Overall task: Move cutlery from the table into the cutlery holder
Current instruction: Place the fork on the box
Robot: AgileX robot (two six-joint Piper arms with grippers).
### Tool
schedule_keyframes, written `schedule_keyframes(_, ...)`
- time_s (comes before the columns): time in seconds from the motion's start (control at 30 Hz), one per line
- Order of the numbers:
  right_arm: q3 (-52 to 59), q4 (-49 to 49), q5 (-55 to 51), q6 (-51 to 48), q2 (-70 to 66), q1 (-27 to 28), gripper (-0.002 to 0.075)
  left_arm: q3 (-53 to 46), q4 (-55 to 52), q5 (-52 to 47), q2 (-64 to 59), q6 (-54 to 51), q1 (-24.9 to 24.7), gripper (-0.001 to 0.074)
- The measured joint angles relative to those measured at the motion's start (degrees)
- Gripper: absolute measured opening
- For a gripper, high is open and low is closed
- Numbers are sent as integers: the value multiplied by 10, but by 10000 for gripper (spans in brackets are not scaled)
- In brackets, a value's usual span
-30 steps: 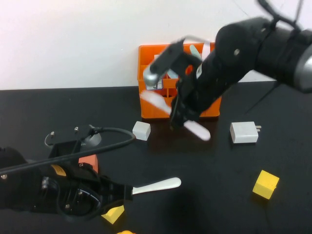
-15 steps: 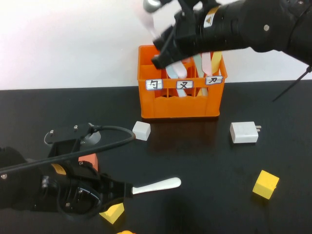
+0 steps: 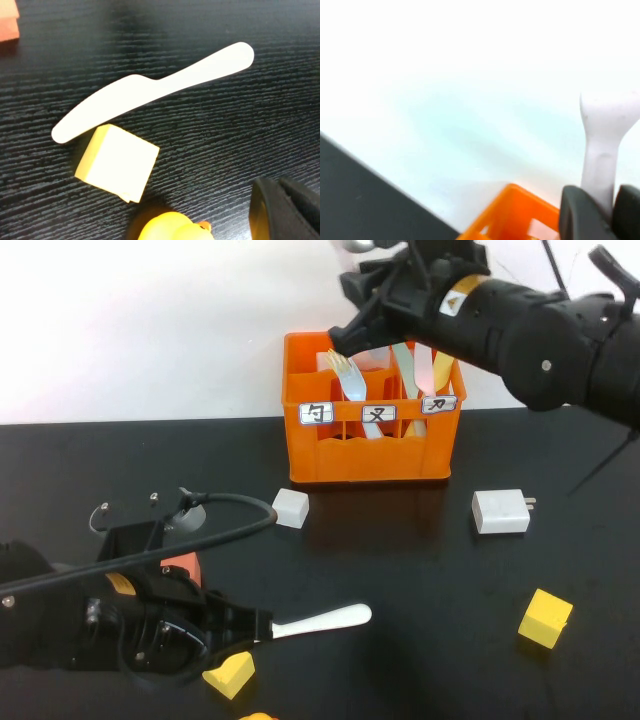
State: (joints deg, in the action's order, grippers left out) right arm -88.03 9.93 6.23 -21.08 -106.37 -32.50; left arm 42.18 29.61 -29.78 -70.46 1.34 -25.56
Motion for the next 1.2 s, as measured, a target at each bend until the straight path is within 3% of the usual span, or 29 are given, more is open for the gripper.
schedule_keyframes(0.43, 5, 61, 138, 1, -87, 24, 127, 0, 0, 3, 0, 0, 0, -1)
schedule_keyframes(0.97, 5, 65, 193, -33, -147, 24, 130, 0, 0, 18, 0, 0, 0, -1)
schedule_keyframes(1.07, 5, 65, 192, -28, -150, 24, 191, 0, 0, 19, 0, 0, 0, -1)
schedule_keyframes(1.2, 5, 65, 190, -26, -151, 24, 368, 0, 0, 23, 0, -1, 0, -1)
